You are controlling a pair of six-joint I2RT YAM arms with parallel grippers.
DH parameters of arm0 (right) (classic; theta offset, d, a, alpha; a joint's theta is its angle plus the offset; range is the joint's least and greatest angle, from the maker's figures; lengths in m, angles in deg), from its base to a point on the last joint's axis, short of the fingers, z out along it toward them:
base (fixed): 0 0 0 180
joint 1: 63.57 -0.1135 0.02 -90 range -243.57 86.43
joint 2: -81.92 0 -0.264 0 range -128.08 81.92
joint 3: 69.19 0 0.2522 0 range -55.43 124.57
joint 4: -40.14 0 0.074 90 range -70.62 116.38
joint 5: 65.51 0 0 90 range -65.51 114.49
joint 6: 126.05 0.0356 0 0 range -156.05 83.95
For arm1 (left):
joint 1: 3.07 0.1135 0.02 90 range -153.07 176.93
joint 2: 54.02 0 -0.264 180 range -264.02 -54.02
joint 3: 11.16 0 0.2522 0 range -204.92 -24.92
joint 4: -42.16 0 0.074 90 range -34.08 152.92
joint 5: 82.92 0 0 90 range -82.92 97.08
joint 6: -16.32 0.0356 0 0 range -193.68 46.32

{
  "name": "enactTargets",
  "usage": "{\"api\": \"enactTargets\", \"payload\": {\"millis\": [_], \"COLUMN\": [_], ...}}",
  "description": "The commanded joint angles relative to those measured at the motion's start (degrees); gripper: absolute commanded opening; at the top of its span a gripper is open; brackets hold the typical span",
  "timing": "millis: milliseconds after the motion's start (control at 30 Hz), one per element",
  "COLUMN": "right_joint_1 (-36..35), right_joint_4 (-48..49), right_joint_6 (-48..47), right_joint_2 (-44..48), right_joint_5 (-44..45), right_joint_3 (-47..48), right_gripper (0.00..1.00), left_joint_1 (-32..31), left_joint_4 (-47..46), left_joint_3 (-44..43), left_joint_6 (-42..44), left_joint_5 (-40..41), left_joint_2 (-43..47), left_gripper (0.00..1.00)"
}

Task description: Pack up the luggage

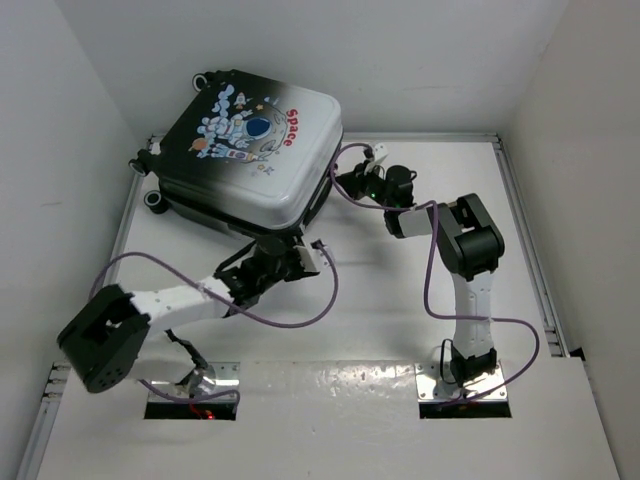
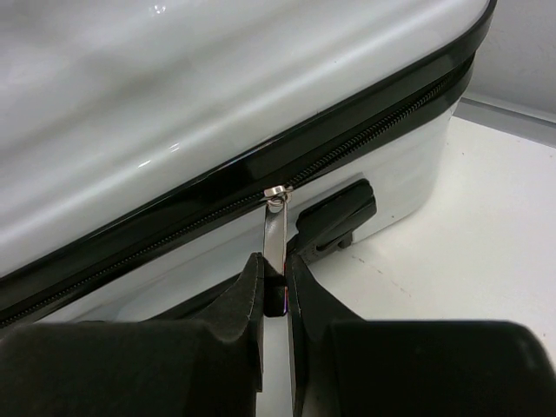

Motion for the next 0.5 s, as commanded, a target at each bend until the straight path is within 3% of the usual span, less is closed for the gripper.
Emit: {"api": "enactTargets", "payload": {"millis": [0,100,133,367,467], "right_joint_1": [3.23,3.5,4.02,5.69,5.96], "right_joint_4": [4.54,4.27,3.92,4.27,4.45], "right_joint_6": [2.46,3.42,3.77,4.13,4.04], "right_joint_2": [0.26,0.08,-0.18,-0.09,-0.27], "right_joint_5": [3.12,2.68,1.99,0.66,0.22], "right_joint_3": [1.88,2.68,2.94,2.59,2.68], "right_gripper": [0.0,0.0,0.0,0.0,0.0], "left_joint_1": [-2.32,-2.95,-3.47,-3.47,-3.47], "left_joint_4": [-10.0,-12.46,-12.39,-10.11,-3.88], "left_joint_3": [-7.12,-12.33,-20.0,-32.9,-39.14], "left_joint_6": [5.51,6.83,5.96,4.28,0.96], "left_joint_5": [7.47,12.75,16.61,27.62,32.63], "left_joint_2": [-11.69,-20.08,-29.06,-42.59,-47.24], "left_gripper": [0.71,0.68,0.67,0.65,0.64]}}
